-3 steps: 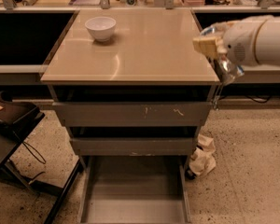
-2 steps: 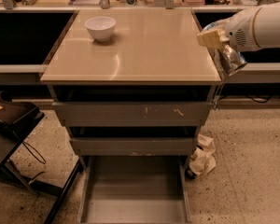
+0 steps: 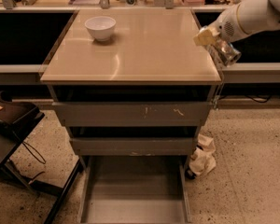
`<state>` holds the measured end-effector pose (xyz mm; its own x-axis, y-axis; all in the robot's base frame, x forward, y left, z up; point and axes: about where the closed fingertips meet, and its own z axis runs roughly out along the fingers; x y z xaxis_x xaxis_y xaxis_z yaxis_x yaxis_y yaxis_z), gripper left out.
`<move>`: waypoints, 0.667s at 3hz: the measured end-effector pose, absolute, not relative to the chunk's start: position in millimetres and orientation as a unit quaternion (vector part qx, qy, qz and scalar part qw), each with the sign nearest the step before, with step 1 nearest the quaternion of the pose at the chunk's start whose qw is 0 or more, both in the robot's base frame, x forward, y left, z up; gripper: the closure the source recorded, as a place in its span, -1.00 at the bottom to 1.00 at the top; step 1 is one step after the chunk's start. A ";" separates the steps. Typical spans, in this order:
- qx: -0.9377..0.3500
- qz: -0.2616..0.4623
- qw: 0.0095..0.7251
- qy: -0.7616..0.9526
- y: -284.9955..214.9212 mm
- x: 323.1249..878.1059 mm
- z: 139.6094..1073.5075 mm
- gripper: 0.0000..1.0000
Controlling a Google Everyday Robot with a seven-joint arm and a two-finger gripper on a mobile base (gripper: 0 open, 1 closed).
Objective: Pick redbull can from bottom drawer and place on counter
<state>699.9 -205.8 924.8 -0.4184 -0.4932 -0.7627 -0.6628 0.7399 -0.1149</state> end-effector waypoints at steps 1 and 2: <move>-0.351 0.110 0.418 0.831 -202.9 700.8 924.9 1.00; -0.394 0.157 0.389 0.818 -168.3 725.9 890.6 1.00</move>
Offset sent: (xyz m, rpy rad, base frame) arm 0.1125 0.0822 0.0752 0.1229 -0.0760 0.3983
